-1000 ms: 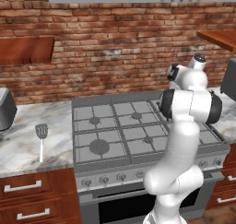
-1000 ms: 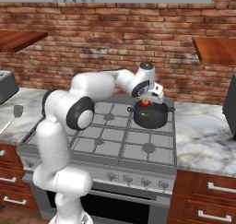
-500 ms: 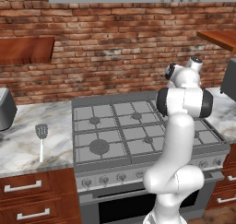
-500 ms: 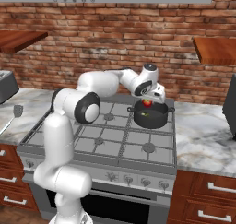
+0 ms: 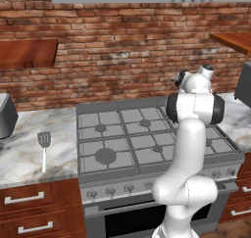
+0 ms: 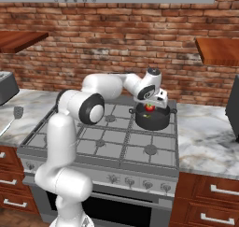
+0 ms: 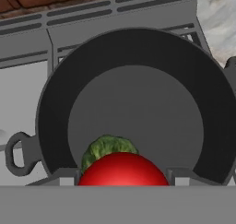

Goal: Put the tomato and broccoli in the pot. Retrieve the spatula and lightly stir the vegetables in the pot.

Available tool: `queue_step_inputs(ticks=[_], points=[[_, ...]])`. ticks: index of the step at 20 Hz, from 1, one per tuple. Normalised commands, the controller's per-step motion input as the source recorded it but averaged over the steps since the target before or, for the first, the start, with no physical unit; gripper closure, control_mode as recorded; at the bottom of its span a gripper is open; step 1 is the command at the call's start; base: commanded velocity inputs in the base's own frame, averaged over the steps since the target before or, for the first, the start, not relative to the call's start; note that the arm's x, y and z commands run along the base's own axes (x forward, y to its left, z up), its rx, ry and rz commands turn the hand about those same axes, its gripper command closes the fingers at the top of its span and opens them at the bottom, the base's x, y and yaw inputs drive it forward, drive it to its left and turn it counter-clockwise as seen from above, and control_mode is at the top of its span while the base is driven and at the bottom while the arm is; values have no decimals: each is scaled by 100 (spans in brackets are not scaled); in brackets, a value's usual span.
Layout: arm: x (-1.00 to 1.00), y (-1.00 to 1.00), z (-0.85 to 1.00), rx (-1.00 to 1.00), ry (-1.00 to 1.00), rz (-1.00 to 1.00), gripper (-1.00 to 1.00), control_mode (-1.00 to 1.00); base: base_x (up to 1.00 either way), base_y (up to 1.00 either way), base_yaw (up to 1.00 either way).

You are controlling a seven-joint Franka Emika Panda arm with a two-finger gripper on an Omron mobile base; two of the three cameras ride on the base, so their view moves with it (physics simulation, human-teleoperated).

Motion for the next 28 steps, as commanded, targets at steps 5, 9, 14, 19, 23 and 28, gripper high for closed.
queue_step_inputs(ticks=[5,9,14,19,23,28], points=[[2,0,-7,0,3,1,100,-100,0,0,0],[0,0,0,0,0,0,-100,-100,0,0,0],[0,0,0,0,3,0,-100,-100,0,0,0],[0,0,0,0,3,0,-100,-100,0,0,0],[0,0,0,0,0,0,-100,-100,0,0,0],[-5,11,34,0,-2,0,-100,-100,0,0,0]])
